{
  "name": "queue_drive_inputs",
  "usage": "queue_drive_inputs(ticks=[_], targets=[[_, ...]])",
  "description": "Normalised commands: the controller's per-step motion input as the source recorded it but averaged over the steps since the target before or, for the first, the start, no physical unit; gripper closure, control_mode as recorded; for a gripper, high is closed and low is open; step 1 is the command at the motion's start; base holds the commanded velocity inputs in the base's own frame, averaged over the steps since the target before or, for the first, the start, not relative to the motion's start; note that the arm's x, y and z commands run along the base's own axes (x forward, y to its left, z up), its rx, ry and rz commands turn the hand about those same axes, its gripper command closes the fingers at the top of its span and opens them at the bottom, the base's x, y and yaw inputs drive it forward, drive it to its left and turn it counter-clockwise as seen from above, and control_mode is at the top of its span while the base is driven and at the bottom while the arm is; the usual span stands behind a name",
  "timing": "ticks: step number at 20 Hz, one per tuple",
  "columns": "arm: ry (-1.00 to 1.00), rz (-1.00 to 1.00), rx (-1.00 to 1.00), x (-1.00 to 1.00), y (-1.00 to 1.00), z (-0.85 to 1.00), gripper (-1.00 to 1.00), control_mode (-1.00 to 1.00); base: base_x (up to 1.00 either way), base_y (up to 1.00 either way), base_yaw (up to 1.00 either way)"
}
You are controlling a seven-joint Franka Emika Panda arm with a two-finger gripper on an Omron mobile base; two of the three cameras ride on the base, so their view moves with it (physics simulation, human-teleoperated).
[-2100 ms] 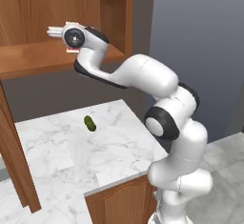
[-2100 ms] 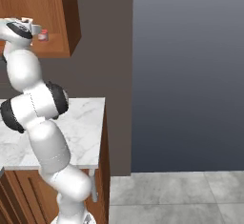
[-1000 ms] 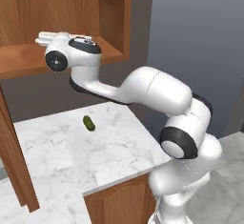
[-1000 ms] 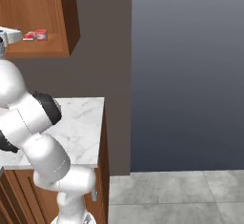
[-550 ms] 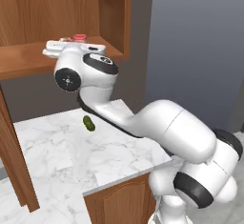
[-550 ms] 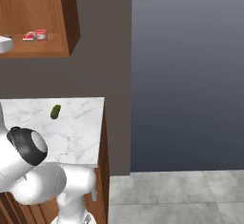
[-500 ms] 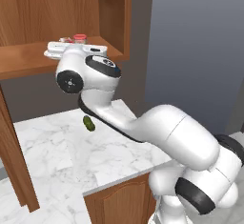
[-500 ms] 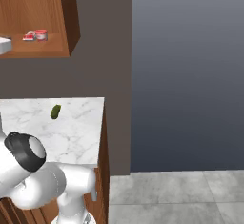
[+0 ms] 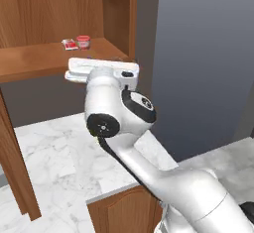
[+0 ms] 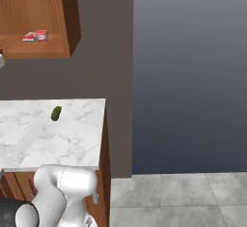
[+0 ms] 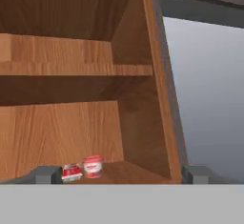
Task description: Pick the bar and bar from the counter and place them in the cabinets closest to them.
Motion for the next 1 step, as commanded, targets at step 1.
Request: queue_drive_inputs(ticks=[1], targets=[[-0.23,0.00,0.09,-1.00,-0.51,0.00,-1.00,-1.00,0.00,0.00,0.00]])
